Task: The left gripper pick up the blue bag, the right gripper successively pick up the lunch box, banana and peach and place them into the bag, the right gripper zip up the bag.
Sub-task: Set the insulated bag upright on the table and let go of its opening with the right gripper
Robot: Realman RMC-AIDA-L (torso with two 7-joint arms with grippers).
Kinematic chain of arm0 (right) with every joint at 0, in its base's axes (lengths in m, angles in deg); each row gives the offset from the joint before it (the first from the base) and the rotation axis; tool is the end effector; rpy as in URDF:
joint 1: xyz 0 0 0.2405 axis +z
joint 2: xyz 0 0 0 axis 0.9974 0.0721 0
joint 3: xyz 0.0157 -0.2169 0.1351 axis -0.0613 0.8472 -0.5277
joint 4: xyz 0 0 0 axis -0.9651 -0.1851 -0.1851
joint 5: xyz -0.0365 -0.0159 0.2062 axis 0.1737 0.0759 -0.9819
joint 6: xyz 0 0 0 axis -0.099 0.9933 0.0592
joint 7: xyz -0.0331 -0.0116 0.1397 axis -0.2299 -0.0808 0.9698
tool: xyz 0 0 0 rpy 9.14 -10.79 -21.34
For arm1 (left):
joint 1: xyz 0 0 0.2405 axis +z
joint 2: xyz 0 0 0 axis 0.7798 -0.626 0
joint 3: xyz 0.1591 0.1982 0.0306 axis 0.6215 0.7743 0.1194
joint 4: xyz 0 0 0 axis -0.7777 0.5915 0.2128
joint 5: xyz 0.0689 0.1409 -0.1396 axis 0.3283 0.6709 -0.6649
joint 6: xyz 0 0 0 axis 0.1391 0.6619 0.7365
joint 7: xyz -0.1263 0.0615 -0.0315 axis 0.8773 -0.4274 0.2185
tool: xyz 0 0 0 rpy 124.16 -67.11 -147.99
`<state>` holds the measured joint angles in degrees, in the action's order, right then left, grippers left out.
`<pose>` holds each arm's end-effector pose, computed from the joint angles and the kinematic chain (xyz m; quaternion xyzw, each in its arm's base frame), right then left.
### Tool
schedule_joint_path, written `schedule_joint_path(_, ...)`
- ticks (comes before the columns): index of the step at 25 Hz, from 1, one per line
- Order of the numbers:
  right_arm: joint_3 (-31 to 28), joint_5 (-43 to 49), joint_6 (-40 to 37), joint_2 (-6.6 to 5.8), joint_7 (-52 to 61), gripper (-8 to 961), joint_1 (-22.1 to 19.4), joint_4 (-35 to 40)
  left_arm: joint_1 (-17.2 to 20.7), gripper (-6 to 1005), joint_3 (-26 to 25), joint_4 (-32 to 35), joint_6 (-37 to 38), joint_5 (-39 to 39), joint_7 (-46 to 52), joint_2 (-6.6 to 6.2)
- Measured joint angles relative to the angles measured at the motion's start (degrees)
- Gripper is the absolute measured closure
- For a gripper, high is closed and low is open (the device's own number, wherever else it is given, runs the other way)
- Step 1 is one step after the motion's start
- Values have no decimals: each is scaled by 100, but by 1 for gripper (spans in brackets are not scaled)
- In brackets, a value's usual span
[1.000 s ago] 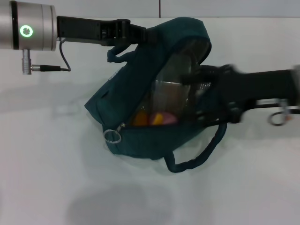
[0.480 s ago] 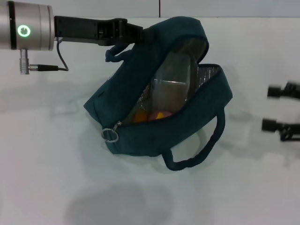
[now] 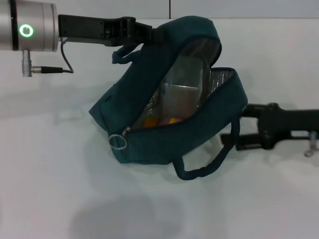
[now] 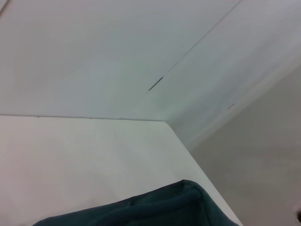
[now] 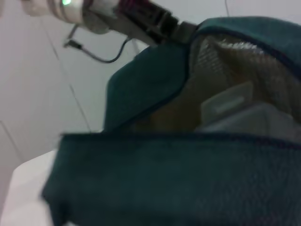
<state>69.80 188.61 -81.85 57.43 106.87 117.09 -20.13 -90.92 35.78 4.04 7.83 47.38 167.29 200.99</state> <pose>0.2481 0.3352 -0.0148 -0.9544 0.1949 0.2115 0.0799 -0.1613 0.3857 0.0373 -0.8498 -0.4640 -0.2482 0.0289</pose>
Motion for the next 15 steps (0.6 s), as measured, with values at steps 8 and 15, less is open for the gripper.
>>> schedule_joint_path(8, 28, -1530, 1214, 54, -367, 105, 58, -471, 149, 898, 1, 5, 30, -75, 1, 14)
schedule_joint_path(15, 86, -4340, 696, 61, -2359, 108, -496, -836, 341, 897, 17, -7, 113, -251, -19, -15)
